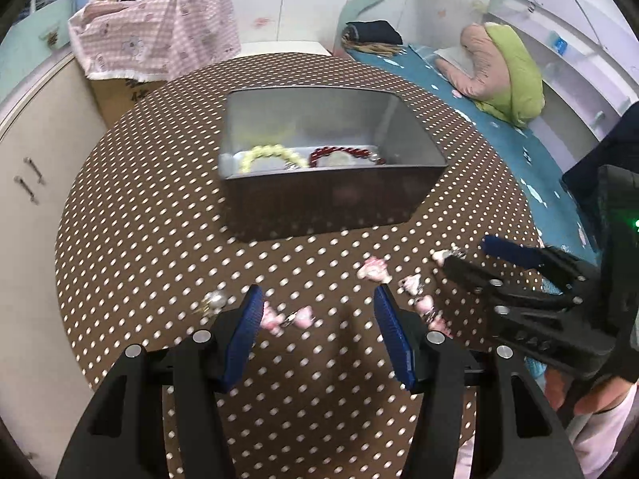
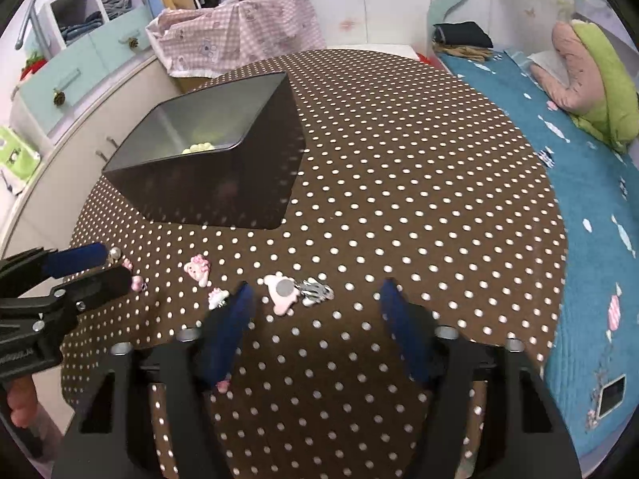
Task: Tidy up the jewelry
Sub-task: 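Move both tools back from the tray toward the small charms, then grasp a small black-and-white charm with the right tool while the left tool grasps a pink kitty charm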
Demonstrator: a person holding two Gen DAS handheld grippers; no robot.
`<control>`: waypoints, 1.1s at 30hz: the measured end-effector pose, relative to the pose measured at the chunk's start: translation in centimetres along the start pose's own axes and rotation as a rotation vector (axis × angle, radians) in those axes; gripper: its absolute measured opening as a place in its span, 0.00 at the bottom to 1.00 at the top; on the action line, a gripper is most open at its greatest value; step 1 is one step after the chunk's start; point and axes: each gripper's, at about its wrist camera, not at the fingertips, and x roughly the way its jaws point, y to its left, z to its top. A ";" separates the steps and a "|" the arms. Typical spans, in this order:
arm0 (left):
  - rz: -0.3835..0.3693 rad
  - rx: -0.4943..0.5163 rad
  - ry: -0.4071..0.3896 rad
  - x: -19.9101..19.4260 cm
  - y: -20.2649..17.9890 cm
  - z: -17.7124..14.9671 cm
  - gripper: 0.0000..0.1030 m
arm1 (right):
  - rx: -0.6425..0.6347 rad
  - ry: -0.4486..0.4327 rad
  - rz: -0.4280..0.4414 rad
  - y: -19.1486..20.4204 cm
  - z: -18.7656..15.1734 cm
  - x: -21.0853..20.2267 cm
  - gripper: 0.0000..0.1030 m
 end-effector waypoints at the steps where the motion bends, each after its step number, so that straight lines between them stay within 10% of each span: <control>1: -0.001 0.008 0.001 0.2 -0.3 0.2 0.52 | -0.006 -0.010 -0.005 0.2 0.1 0.0 0.48; 7: -0.028 0.039 0.029 1.8 -1.5 1.2 0.52 | -0.042 -0.020 -0.024 0.4 0.3 0.3 0.23; 12: -0.026 0.059 0.049 3.0 -2.5 1.4 0.51 | -0.041 -0.020 -0.013 0.1 -0.1 0.1 0.22; 22: -0.015 0.082 0.068 4.0 -2.6 1.6 0.06 | -0.023 -0.044 -0.024 -0.9 0.1 -1.1 0.22; 33: -0.065 0.037 0.070 3.1 0.0 0.9 0.00 | -0.005 -0.053 -0.025 -1.2 0.3 -1.5 0.22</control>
